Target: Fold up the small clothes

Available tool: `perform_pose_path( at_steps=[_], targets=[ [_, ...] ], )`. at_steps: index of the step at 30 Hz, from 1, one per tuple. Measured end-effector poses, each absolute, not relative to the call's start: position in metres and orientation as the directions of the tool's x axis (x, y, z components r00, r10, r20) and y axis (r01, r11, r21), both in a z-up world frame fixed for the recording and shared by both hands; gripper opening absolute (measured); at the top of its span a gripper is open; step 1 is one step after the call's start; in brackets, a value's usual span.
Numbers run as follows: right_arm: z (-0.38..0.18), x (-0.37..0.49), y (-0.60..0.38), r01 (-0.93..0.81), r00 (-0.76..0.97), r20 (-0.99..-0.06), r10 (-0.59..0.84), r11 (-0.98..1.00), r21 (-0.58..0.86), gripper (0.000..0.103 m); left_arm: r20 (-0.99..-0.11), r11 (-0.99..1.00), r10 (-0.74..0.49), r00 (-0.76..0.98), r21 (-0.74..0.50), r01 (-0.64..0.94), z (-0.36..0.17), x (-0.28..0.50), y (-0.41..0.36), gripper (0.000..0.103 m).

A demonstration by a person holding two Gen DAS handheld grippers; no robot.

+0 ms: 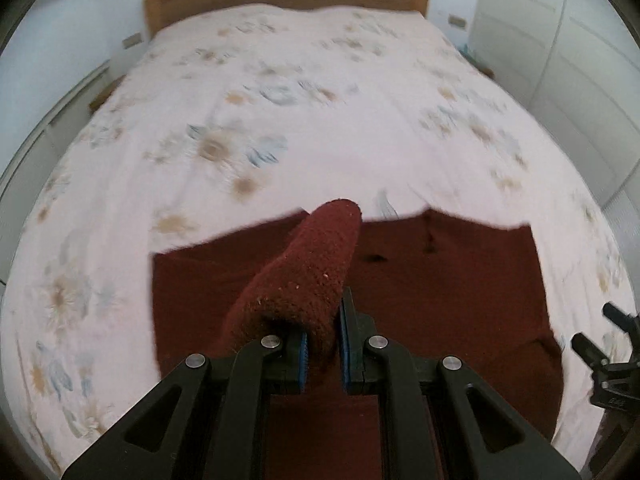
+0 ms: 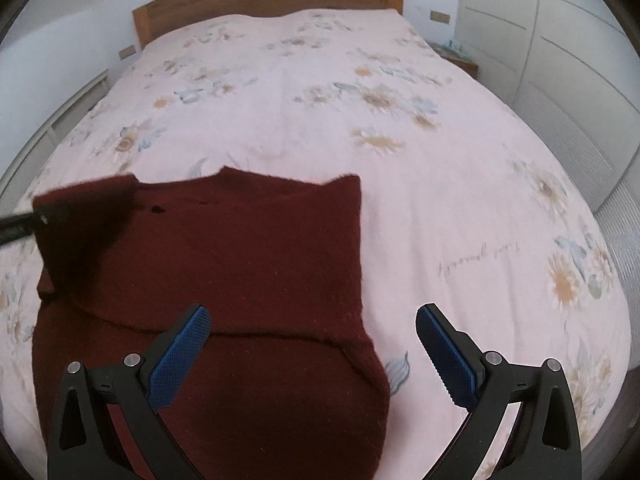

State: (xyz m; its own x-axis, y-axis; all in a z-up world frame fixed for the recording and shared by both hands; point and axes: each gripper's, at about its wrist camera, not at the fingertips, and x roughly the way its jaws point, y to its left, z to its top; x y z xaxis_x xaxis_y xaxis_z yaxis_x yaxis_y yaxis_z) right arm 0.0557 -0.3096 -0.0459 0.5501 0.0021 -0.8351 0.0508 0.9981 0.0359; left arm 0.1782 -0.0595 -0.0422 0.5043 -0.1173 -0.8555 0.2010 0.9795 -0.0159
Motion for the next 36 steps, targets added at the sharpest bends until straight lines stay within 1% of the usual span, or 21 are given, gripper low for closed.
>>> perform_pose_path(
  at_steps=[4,7,9,10,13,15,16,17,19,21,22,23,27,32,36],
  targets=[
    [-0.056,0.052,-0.313,0.055,0.531,-0.847,0.01,0.997,0.046,0.102,-0.889,0.979,-0.089,0.448,0.004,0.202,-0.083,0.183,-0.078,0.01],
    [-0.065,0.051,-0.314,0.059,0.518,-0.855,0.017,0.997,0.056,0.102,-0.904,0.977,-0.039,0.427,0.056,0.208,-0.108,0.184,-0.083,0.01],
    [-0.071,0.051,-0.314,0.06,0.507,-0.861,0.02,0.996,0.058,0.102,-0.919,0.976,-0.018,0.394,0.07,0.207,-0.122,0.186,-0.081,0.011],
    [-0.074,0.05,-0.314,0.062,0.501,-0.865,0.02,0.996,0.059,0.102,-0.922,0.976,-0.014,0.387,0.072,0.206,-0.128,0.183,-0.081,0.013],
    [-0.076,0.05,-0.312,0.064,0.498,-0.866,0.029,0.996,0.07,0.102,-0.921,0.977,-0.007,0.389,0.076,0.198,-0.134,0.18,-0.075,0.015],
    [-0.076,0.05,-0.309,0.061,0.499,-0.866,0.033,0.995,0.073,0.102,-0.925,0.977,0.004,0.379,0.085,0.197,-0.135,0.179,-0.074,0.027],
    [-0.076,0.05,-0.308,0.058,0.499,-0.866,0.034,0.996,0.073,0.102,-0.933,0.977,0.005,0.36,0.08,0.196,-0.137,0.181,-0.073,0.044],
    [-0.076,0.05,-0.307,0.054,0.498,-0.866,0.035,0.996,0.071,0.102,-0.94,0.978,0.007,0.342,0.078,0.192,-0.139,0.182,-0.072,0.057],
    [-0.076,0.05,-0.306,0.051,0.497,-0.867,0.034,0.996,0.067,0.102,-0.949,0.983,0.004,0.316,0.062,0.173,-0.142,0.184,-0.067,0.059],
    [-0.077,0.049,-0.306,0.054,0.496,-0.868,0.031,0.996,0.066,0.102,-0.955,0.988,-0.004,0.298,0.043,0.15,-0.143,0.185,-0.062,0.068],
    [-0.077,0.049,-0.306,0.056,0.497,-0.867,0.034,0.996,0.071,0.102,-0.957,0.989,-0.004,0.292,0.04,0.144,-0.143,0.185,-0.061,0.081],
    [-0.077,0.048,-0.306,0.058,0.497,-0.867,0.037,0.995,0.076,0.102,-0.958,0.989,-0.004,0.287,0.038,0.141,-0.143,0.186,-0.059,0.092],
    [-0.078,0.047,-0.306,0.06,0.497,-0.867,0.042,0.995,0.082,0.102,-0.961,0.988,-0.002,0.278,0.041,0.15,-0.137,0.184,-0.055,0.101],
    [-0.08,0.044,-0.303,0.058,0.493,-0.869,0.048,0.994,0.088,0.102,-0.956,0.983,-0.03,0.292,0.024,0.182,-0.13,0.174,-0.05,0.102],
    [-0.079,0.042,-0.3,0.058,0.495,-0.868,0.049,0.994,0.089,0.102,-0.951,0.962,-0.013,0.308,0.072,0.263,-0.128,0.157,-0.047,0.102]
  ],
)
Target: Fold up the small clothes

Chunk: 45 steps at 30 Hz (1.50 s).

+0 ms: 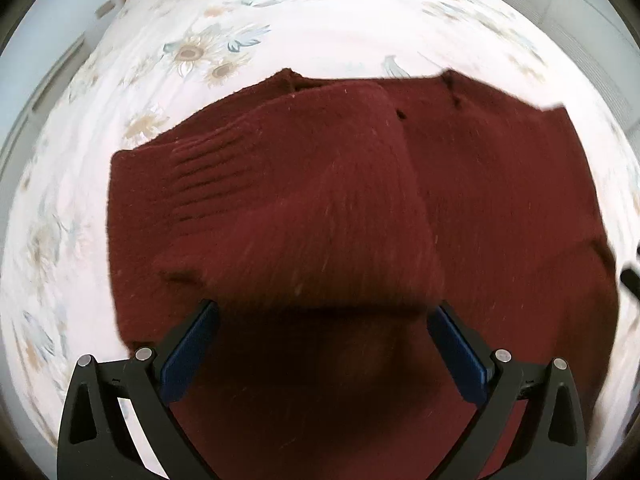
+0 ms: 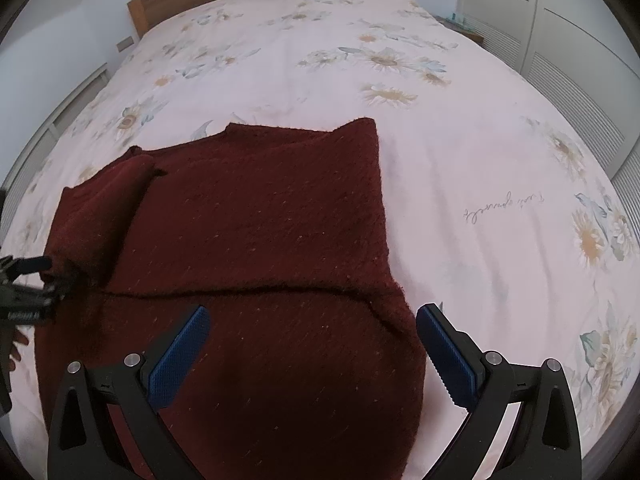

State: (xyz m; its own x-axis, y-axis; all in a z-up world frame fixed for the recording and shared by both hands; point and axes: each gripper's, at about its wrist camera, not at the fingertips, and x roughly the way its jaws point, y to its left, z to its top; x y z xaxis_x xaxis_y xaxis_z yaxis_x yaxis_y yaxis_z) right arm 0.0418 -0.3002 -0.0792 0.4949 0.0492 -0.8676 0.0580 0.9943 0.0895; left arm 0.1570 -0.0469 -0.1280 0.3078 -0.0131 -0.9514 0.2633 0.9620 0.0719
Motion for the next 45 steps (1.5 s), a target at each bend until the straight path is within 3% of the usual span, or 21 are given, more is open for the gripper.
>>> perform_pose_path(
  at_steps=[9,18,19,23,28,30,32,35,45],
  targets=[
    [-0.074,0.04,-0.294,0.041,0.503,-0.862,0.054,0.996,0.086,0.102,-0.93,0.959,-0.019,0.366,0.087,0.271,-0.106,0.118,-0.001,0.102],
    [-0.076,0.043,-0.269,-0.002,0.493,-0.868,0.069,0.997,0.078,0.102,-0.922,0.963,0.121,0.367,0.199,0.184,-0.122,0.135,0.066,0.101],
    [-0.076,0.044,-0.266,-0.006,0.49,-0.869,0.07,0.997,0.077,0.102,-0.927,0.96,0.131,0.35,0.207,0.19,-0.129,0.138,0.069,0.098],
    [-0.076,0.05,-0.248,-0.041,0.482,-0.873,0.071,0.997,0.059,0.102,-0.941,0.959,0.136,0.31,0.204,0.196,-0.15,0.151,0.069,0.065],
    [-0.069,0.06,-0.22,-0.102,0.482,-0.873,0.075,0.994,0.029,0.102,-0.952,0.975,0.091,0.294,0.145,0.168,-0.166,0.165,0.066,0.062],
    [-0.065,0.066,-0.206,-0.133,0.486,-0.87,0.081,0.991,0.018,0.102,-0.951,0.981,0.059,0.303,0.111,0.157,-0.168,0.171,0.065,0.051],
    [-0.062,0.072,-0.192,-0.164,0.488,-0.868,0.091,0.986,0.011,0.102,-0.95,0.987,0.022,0.312,0.07,0.142,-0.165,0.178,0.069,0.018],
    [-0.056,0.083,-0.162,-0.233,0.494,-0.862,0.116,0.972,-0.003,0.102,-0.954,0.989,-0.014,0.301,0.03,0.142,-0.159,0.179,0.076,0.012],
    [-0.056,0.121,-0.05,-0.478,0.458,-0.873,0.17,0.875,-0.081,0.102,-0.952,0.991,-0.034,0.303,0.007,0.135,-0.158,0.174,0.084,0.012]
  ],
)
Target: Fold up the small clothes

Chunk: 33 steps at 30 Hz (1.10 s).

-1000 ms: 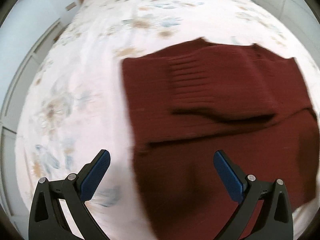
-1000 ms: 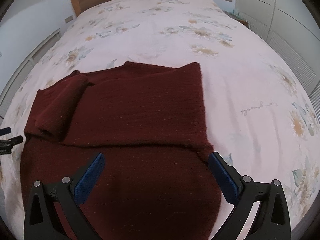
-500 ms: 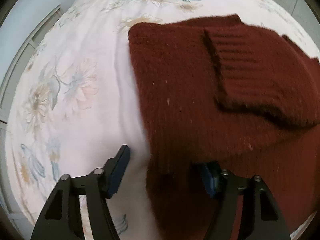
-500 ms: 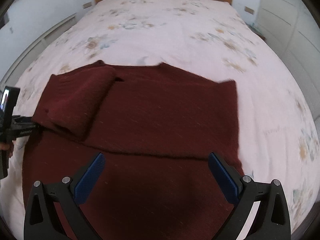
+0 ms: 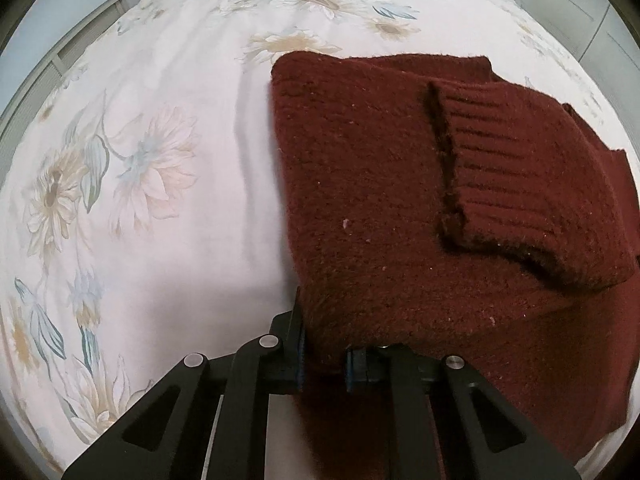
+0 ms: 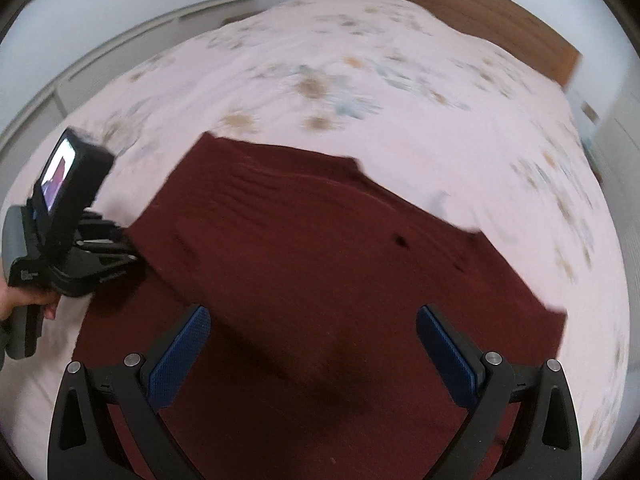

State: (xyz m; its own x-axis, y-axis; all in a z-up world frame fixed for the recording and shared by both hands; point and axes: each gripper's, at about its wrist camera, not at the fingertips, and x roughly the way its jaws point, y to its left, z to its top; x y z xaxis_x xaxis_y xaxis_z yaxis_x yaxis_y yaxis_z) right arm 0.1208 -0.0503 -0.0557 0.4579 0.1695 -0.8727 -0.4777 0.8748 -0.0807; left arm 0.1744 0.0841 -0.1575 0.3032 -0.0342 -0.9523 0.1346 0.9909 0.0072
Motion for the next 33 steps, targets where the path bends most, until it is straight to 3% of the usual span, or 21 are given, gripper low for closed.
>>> perform_pose_path(
  at_steps=[14,16,17,18,21,24,33],
  targets=[
    [-0.121,0.153,0.024,-0.585,0.355,-0.924,0.143,0.805,-0.101,0.102,-0.955,0.989,-0.039,0.295,0.005,0.148,-0.167,0.171,0.095,0.012],
    [-0.128,0.154,0.024,-0.588,0.346,-0.927,0.146,0.803,-0.093,0.095,-0.955,0.988,-0.036,0.295,0.01,0.151,-0.168,0.172,0.095,0.012],
    [-0.13,0.154,0.023,-0.592,0.338,-0.928,0.159,0.802,-0.078,0.084,-0.955,0.988,-0.034,0.295,0.012,0.153,-0.169,0.172,0.095,0.012],
    [-0.13,0.154,0.022,-0.591,0.336,-0.927,0.164,0.804,-0.072,0.059,-0.955,0.988,-0.032,0.295,0.014,0.153,-0.168,0.17,0.096,0.012],
    [-0.122,0.154,0.013,-0.571,0.359,-0.921,0.149,0.816,-0.09,0.022,-0.954,0.988,-0.026,0.299,0.022,0.156,-0.171,0.172,0.092,0.012],
    [-0.108,0.156,-0.004,-0.546,0.363,-0.914,0.18,0.836,-0.052,0.017,-0.954,0.988,-0.03,0.3,0.017,0.153,-0.169,0.164,0.093,0.012],
    [-0.065,0.156,-0.089,-0.378,0.422,-0.873,0.245,0.923,0.076,0.016,-0.954,0.989,-0.033,0.298,0.011,0.144,-0.164,0.161,0.093,0.012]
  ],
)
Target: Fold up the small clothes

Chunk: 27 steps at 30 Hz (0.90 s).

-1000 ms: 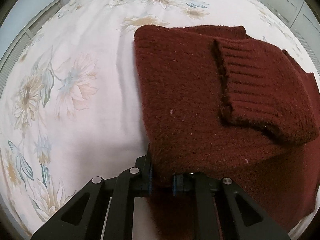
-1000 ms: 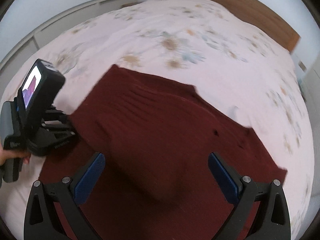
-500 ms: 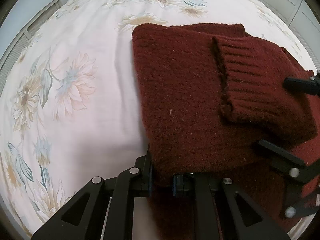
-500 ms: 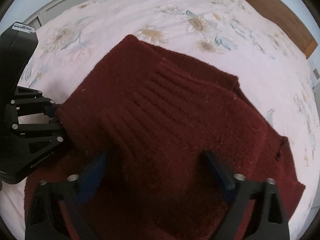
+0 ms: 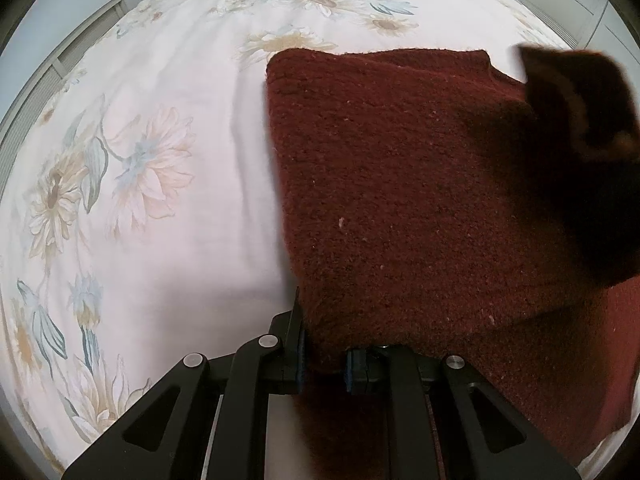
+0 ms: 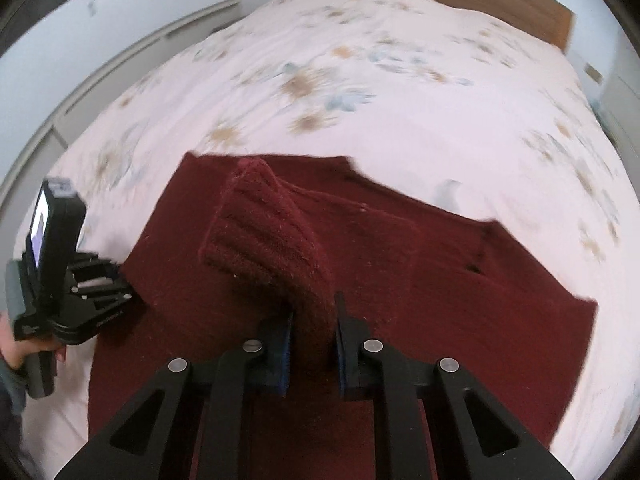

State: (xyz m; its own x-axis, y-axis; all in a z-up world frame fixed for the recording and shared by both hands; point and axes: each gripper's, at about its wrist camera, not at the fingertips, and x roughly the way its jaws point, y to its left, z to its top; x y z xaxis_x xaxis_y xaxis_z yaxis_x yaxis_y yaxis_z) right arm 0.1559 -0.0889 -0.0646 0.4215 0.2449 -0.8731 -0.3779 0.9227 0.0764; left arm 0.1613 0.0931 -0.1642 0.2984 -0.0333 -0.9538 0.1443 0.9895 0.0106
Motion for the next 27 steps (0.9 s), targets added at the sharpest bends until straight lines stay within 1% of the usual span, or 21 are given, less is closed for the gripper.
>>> perform_pose_path(
  at_steps=[6,12,16,17,18,19,21,25,27],
  targets=[
    [-0.061,0.151,-0.158,-0.235,0.441,-0.876,0.195,0.967,0.097,0.016,-0.951,0.991,-0.029,0.309,0.014,0.137,-0.165,0.158,0.094,0.012],
    [-0.092,0.148,-0.204,-0.141,0.378,-0.91,0.172,0.982,0.128,0.016,-0.951,0.99,-0.018,0.308,0.027,0.139,-0.169,0.156,0.094,0.012],
    [-0.107,0.142,-0.226,-0.085,0.359,-0.924,0.135,0.99,0.112,0.017,-0.953,0.99,-0.013,0.304,0.031,0.14,-0.169,0.156,0.093,0.012],
    [-0.109,0.14,-0.232,-0.073,0.354,-0.925,0.142,0.99,0.124,0.021,-0.953,0.989,-0.013,0.302,0.031,0.142,-0.169,0.156,0.093,0.012],
    [-0.112,0.136,-0.24,-0.058,0.347,-0.928,0.138,0.99,0.125,0.03,-0.954,0.989,-0.012,0.301,0.032,0.142,-0.169,0.157,0.092,0.012],
    [-0.114,0.134,-0.244,-0.05,0.341,-0.932,0.126,0.992,0.116,0.034,-0.954,0.989,-0.012,0.3,0.033,0.143,-0.169,0.158,0.092,0.012],
    [-0.114,0.127,-0.252,-0.035,0.329,-0.94,0.094,0.996,0.087,0.047,-0.954,0.989,-0.009,0.3,0.036,0.143,-0.169,0.159,0.091,0.012],
    [-0.106,0.119,-0.272,-0.002,0.323,-0.946,0.028,1.0,0.029,0.056,-0.953,0.989,-0.003,0.304,0.043,0.143,-0.169,0.159,0.087,0.012],
    [-0.095,0.119,-0.282,0.02,0.347,-0.938,0.021,0.999,0.03,0.061,-0.952,0.989,-0.003,0.305,0.042,0.139,-0.168,0.158,0.086,0.012]
  ],
)
